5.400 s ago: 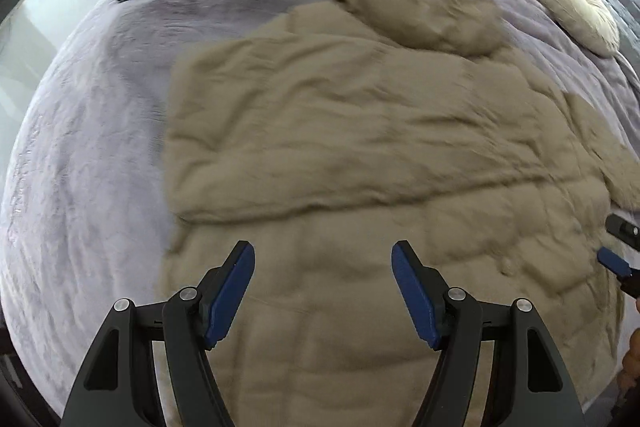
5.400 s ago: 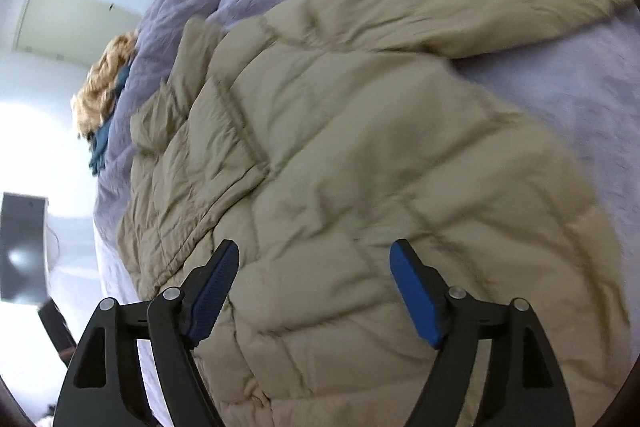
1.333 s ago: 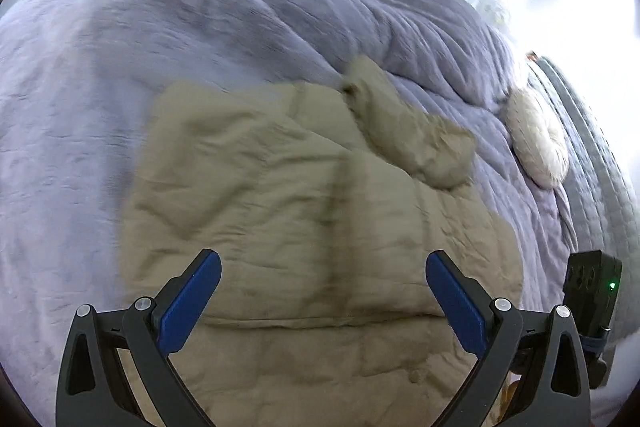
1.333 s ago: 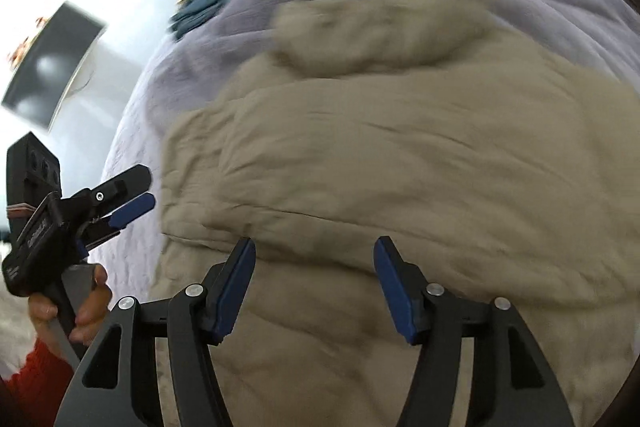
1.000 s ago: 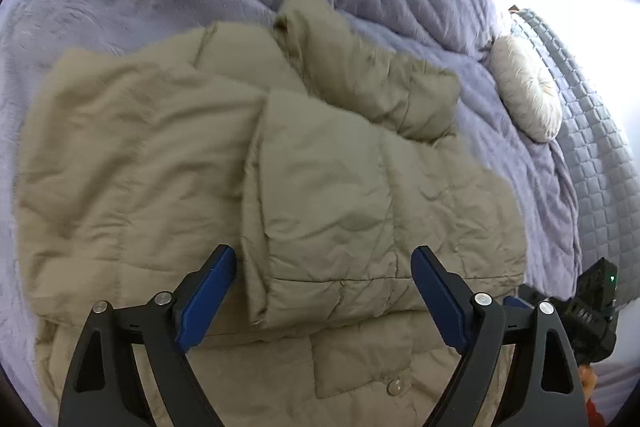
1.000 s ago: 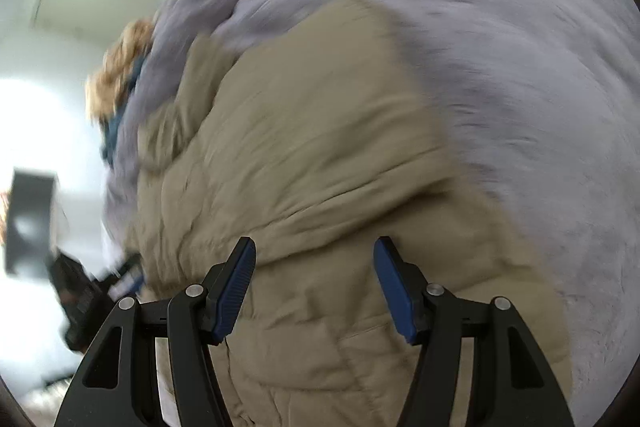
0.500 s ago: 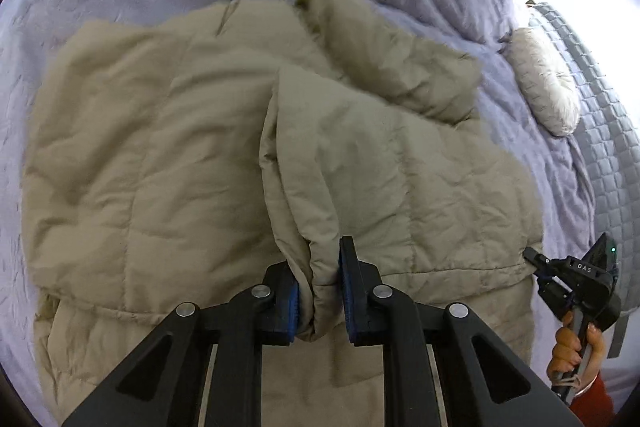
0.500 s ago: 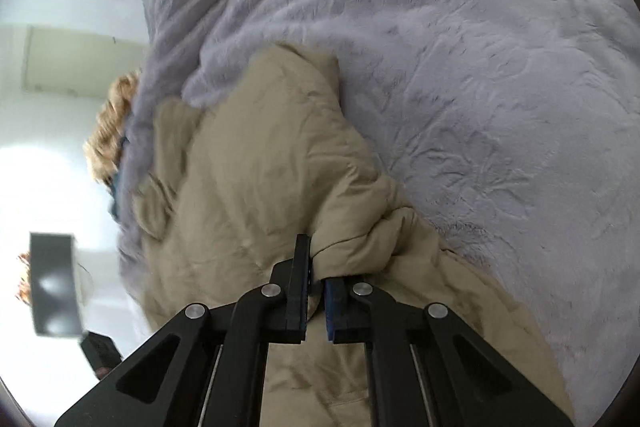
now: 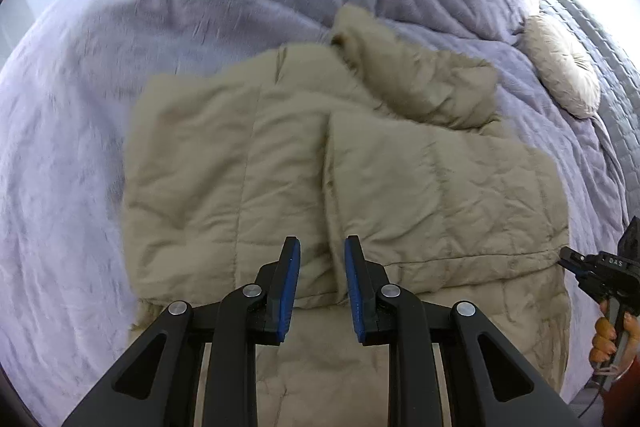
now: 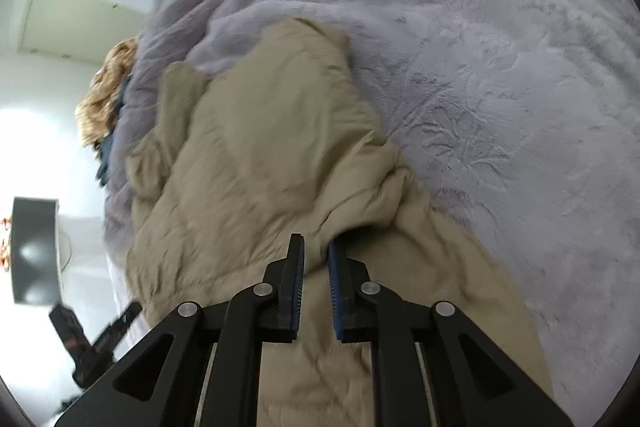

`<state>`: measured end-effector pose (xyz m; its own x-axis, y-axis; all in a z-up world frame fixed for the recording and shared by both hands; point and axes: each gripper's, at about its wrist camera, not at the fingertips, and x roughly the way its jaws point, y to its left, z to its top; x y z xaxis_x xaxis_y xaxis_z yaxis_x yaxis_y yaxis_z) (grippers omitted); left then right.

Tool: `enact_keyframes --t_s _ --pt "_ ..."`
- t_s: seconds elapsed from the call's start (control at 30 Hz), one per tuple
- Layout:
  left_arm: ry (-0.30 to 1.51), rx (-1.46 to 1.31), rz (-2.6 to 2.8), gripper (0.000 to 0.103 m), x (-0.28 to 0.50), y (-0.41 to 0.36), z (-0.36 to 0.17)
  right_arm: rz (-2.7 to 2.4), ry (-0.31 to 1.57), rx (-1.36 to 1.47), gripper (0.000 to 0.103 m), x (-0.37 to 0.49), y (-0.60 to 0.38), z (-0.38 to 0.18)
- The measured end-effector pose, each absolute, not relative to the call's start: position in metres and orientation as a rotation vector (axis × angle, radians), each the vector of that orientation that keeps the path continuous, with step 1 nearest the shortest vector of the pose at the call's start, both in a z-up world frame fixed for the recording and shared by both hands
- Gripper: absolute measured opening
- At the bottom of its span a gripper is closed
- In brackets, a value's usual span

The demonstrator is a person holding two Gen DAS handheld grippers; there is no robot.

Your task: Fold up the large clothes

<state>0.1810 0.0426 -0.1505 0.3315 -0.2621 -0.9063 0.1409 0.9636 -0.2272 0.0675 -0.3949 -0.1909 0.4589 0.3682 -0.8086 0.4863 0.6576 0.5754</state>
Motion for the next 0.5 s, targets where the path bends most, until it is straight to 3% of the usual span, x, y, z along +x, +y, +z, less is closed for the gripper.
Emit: enact_keyframes --t_s 0.13,0.23,0.5 --pt "1.170 -0.117 -0.292 0.025 0.190 0.023 -0.139 -0.074 1.034 0.765 0.014 0.079 -0.402 -0.157" --pt "1.163 -0.124 -0.287 0.025 0.207 0.004 -0.145 -0.045 0.995 0.815 0.014 0.107 -0.421 -0.154" --pt "1.171 -0.093 -0.200 0.025 0.234 -0.016 -0.193 -0.024 1.092 0.752 0.011 0.181 -0.423 -0.201"
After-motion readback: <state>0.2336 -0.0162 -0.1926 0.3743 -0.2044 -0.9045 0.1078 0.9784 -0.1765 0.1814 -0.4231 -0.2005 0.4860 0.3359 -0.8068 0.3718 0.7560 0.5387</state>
